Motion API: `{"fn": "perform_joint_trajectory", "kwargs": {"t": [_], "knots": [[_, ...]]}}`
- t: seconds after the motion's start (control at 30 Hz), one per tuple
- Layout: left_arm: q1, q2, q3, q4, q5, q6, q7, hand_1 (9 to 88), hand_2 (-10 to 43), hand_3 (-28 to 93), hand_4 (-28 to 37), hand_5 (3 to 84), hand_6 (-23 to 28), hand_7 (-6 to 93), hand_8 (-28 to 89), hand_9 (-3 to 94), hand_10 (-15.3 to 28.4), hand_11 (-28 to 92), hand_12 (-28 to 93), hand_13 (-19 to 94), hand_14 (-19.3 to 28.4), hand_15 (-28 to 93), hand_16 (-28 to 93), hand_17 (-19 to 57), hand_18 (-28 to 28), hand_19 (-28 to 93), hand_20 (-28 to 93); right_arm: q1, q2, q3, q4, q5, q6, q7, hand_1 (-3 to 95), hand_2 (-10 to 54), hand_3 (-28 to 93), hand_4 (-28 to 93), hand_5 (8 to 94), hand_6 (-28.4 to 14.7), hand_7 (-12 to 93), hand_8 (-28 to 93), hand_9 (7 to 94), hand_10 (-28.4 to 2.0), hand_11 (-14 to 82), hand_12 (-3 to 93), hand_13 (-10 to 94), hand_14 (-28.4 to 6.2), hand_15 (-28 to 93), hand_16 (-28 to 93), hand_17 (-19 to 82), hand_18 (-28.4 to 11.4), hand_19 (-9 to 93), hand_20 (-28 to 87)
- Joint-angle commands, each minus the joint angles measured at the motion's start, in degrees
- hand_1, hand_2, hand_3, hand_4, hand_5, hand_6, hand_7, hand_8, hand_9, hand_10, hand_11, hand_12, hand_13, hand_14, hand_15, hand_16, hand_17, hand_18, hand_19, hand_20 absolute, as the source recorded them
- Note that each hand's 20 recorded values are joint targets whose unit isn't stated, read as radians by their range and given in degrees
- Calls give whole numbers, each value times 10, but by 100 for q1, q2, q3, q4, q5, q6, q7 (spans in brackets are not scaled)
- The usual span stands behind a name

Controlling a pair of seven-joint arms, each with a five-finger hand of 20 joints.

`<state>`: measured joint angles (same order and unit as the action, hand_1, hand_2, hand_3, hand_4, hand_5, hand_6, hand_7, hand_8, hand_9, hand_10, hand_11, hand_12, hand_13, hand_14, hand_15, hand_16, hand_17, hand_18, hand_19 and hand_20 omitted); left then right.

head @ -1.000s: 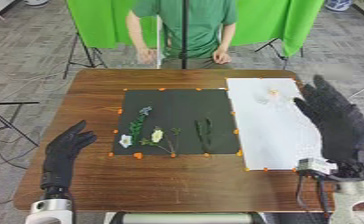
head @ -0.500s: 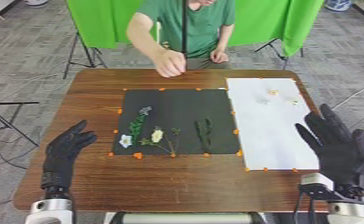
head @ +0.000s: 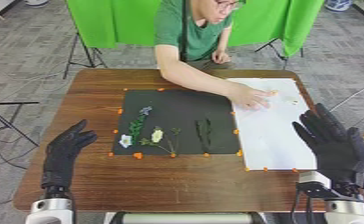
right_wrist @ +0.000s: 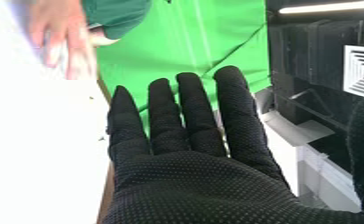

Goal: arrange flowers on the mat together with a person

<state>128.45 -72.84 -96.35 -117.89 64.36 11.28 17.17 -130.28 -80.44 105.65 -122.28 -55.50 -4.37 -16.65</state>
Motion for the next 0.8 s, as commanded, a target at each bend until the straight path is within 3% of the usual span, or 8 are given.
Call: {"fn": "perform_joint_trajectory", "kwargs": {"t": [0.03,0.8], "knots": [[67,-27,30,31,20,-38,-37,228,-24,714,-240,481,35,106,-59,518,146,180,133,461,176,211,-27,158,132,145,214,-46,4,6,-10,-70,36,-29,46,13,769,-189,403,-6,62,-71,377,-136,36,119,278,-113,95,76,169,-161,25,248],[116,-60,-13,15,-18,-54,-67,227,-25,714,-241,481,35,105,-59,518,145,180,134,460,176,211,-27,157,132,146,213,-115,-25,57,-87,-129,228,-81,58,4,767,-189,426,-12,68,-71,383,-136,39,128,294,-119,104,95,170,-162,37,255]]}}
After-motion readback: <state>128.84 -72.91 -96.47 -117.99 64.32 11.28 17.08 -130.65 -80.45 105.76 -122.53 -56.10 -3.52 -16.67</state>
